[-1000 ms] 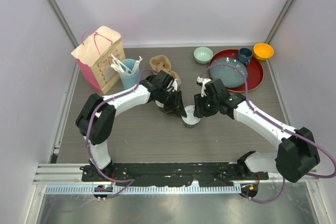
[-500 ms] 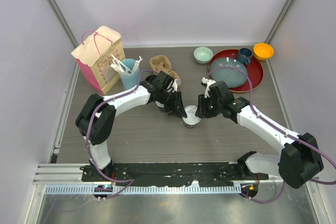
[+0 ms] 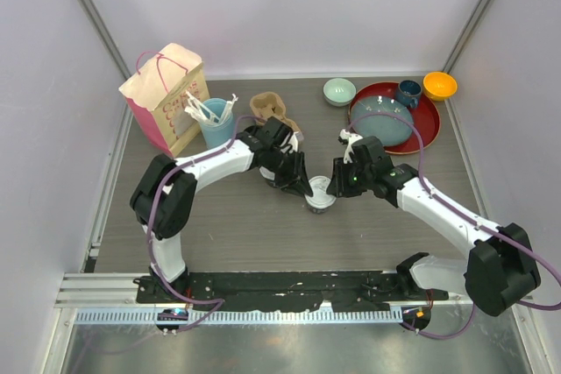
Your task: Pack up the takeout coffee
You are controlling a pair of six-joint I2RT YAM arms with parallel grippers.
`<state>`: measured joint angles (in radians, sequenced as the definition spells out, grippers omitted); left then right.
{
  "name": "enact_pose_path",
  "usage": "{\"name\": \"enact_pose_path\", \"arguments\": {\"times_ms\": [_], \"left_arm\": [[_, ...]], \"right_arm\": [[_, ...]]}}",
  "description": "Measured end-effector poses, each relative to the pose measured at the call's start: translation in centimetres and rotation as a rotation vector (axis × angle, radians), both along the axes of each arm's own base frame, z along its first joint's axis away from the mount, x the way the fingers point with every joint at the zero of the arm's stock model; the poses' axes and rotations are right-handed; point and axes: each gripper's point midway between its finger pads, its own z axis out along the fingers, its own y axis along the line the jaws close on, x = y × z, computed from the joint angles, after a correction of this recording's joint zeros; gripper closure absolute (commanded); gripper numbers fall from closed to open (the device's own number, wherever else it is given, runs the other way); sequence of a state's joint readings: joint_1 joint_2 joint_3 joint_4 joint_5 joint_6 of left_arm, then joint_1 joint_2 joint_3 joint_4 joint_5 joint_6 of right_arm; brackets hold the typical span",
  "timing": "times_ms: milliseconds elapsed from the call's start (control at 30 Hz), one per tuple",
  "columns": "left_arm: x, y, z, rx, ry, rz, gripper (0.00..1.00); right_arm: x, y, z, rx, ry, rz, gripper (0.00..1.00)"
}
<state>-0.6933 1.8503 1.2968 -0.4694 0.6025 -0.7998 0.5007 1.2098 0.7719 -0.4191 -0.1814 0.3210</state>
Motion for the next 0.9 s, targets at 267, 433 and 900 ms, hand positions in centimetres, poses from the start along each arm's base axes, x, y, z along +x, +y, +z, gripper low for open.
{"name": "enact_pose_path", "arguments": {"times_ms": [267, 433, 900], "left_arm": [[0.2, -0.1, 0.6, 0.01, -0.014, -0.014, 0.57], [0.7, -0.4, 1.3, 0.002, -0.033, -0.016, 0.57], [2.0, 0.1, 1.3, 0.013, -0.076, 0.001, 0.64]], "right_arm": [[-0.1, 0.1, 0.1, 0.009, 0.002, 0.013, 0.68], [-0.1, 0.1, 0.1, 0.003, 0.0, 0.024, 0.64], [-0.3, -0.2, 0.3, -0.043, 0.017, 0.065, 0.61]]}}
